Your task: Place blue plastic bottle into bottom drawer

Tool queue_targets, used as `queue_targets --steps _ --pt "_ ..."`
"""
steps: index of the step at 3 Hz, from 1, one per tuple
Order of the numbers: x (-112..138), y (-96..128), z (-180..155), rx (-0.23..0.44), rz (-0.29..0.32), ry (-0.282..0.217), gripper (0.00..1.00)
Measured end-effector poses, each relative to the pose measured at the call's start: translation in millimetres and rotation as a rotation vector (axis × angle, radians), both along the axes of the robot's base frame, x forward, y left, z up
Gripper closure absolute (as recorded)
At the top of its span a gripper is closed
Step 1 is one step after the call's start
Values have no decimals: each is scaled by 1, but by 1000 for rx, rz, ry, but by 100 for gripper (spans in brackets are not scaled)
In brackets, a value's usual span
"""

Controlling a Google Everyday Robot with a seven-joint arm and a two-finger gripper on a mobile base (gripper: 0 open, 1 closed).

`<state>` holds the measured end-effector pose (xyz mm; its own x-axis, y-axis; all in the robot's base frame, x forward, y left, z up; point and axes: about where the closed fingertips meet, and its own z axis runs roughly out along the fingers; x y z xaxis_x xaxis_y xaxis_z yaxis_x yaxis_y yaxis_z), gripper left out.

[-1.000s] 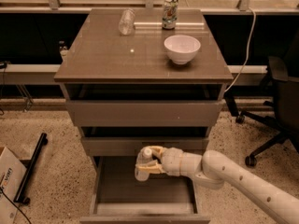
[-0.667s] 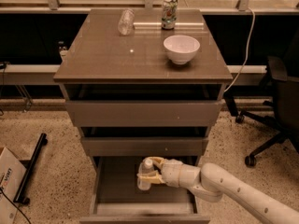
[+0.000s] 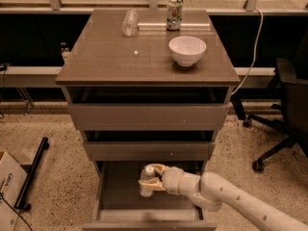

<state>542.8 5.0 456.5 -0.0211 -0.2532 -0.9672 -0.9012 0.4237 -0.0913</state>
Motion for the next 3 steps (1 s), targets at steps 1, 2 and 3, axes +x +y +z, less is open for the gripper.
queue_targets --steps 1,2,3 --pt "14 6 -44 -9 -45 12 100" --pt "24 7 -84 -24 -77 30 100" --pt "27 5 -111 -31 -97 41 100"
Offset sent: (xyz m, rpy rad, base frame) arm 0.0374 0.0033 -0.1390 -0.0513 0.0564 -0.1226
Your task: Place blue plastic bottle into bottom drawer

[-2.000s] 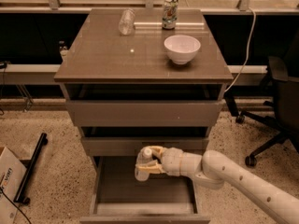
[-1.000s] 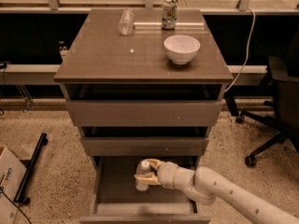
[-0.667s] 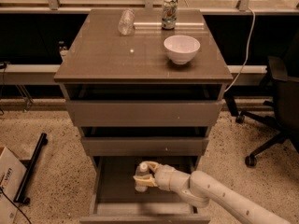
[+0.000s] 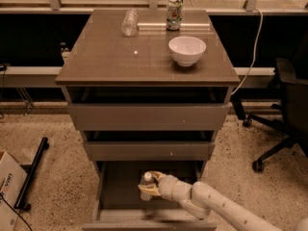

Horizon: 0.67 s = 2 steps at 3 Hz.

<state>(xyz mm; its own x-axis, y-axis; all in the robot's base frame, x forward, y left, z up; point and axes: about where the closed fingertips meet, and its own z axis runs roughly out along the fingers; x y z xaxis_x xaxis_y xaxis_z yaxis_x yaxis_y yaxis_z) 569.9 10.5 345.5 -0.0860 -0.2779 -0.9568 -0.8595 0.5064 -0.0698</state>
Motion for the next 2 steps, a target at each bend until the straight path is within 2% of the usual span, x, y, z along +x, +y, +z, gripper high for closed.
queue_targets --steps 2 --pt "2 2 -29 9 -35 14 99"
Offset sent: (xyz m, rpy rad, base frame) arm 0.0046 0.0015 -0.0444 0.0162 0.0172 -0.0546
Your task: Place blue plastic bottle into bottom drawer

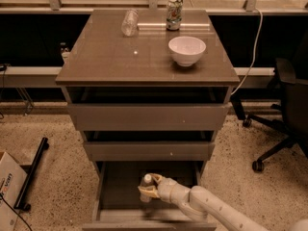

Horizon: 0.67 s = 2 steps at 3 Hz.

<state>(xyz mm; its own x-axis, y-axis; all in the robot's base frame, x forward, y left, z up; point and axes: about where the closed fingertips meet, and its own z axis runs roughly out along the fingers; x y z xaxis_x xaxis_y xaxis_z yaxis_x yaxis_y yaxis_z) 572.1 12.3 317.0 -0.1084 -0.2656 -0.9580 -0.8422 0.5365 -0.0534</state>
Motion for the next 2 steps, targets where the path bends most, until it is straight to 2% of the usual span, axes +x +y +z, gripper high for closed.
queue_targets --steps 2 --pt "-1 -1 -52 -20 -34 76 55"
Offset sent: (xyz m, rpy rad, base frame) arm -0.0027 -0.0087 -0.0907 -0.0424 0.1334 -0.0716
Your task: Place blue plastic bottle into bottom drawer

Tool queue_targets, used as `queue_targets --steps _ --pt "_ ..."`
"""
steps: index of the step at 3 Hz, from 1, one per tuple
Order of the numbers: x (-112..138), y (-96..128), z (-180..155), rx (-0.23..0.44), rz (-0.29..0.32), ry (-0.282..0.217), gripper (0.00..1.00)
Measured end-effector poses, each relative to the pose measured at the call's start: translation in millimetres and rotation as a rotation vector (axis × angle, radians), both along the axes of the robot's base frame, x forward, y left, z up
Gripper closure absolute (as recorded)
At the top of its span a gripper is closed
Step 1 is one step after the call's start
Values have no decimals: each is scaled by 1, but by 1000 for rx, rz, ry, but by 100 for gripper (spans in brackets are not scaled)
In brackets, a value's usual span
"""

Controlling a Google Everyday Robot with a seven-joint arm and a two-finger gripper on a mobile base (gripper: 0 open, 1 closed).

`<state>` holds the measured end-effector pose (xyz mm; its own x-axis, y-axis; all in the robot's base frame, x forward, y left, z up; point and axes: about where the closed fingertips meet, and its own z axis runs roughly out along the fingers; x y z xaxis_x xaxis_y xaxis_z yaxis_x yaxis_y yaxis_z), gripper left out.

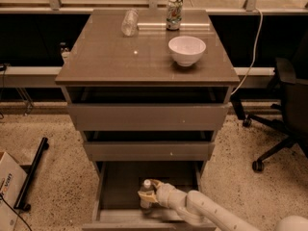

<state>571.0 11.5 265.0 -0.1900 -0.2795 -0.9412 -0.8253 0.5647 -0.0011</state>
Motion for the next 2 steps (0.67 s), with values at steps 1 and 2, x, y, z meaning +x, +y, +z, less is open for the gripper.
queue_targets --steps 1,2 --pt "2 -3 -31 -11 -42 47 24" --pt "2 -1 -29 -9 -37 44 2"
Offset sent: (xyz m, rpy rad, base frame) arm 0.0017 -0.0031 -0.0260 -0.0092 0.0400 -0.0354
